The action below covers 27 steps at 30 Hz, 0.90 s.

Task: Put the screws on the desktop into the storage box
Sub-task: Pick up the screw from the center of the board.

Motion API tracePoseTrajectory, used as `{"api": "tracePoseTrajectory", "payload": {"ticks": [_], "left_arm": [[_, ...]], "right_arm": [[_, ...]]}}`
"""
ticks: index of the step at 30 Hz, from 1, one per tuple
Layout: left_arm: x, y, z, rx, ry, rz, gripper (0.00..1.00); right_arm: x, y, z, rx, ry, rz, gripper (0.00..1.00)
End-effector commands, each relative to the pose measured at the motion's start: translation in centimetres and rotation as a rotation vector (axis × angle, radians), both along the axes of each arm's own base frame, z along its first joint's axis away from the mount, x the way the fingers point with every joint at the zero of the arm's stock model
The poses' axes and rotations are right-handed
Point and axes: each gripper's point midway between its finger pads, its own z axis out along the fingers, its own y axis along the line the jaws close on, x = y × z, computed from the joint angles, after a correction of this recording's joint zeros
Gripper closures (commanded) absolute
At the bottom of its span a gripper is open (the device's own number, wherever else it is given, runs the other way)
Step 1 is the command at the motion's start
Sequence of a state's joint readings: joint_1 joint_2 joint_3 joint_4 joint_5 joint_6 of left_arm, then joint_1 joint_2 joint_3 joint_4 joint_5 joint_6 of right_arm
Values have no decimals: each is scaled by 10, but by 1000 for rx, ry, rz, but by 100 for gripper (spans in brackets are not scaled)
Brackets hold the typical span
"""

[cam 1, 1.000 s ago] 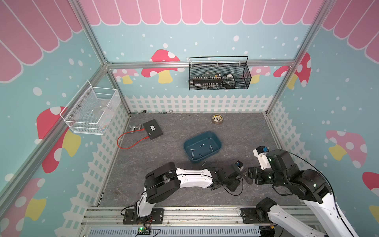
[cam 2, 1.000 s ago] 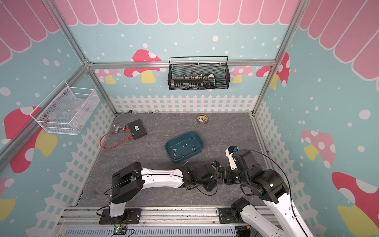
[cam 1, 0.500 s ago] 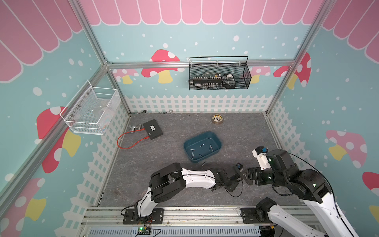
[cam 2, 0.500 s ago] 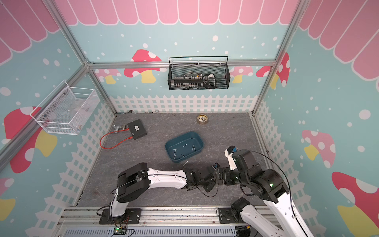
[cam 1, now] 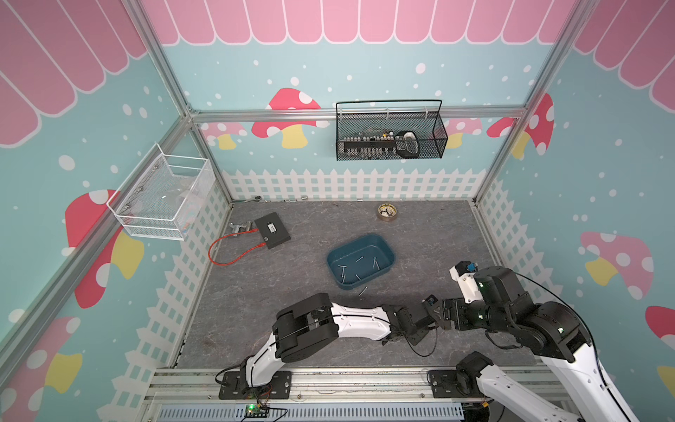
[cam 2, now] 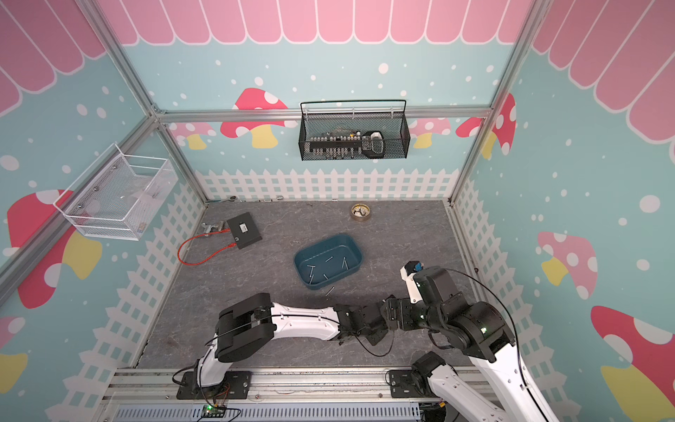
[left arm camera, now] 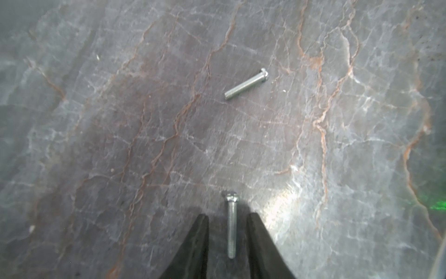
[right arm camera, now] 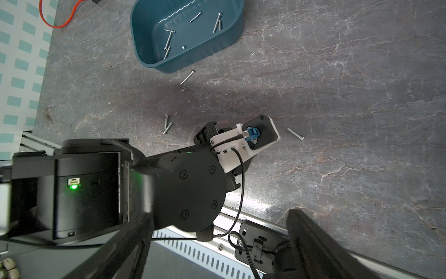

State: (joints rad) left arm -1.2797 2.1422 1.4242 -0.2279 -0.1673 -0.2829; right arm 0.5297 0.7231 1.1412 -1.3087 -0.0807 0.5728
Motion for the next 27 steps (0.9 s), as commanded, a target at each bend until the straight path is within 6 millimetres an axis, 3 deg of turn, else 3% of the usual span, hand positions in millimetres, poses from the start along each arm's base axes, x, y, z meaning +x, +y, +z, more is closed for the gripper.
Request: {"api": "tracePoseTrajectory", "payload": {"ticks": [1,12,27], "left_arm": [[1,2,-11,67,-42,-12,75],[-4,2,-18,94,-19,-33,100],[-1,24,0,52,-27,21,100]], "right_arm": [[-2,-1,6,6,-18,5,8],[-2,-2,4,3,-15,7,10],[1,-6,8,-10,-36,-15,11]]}}
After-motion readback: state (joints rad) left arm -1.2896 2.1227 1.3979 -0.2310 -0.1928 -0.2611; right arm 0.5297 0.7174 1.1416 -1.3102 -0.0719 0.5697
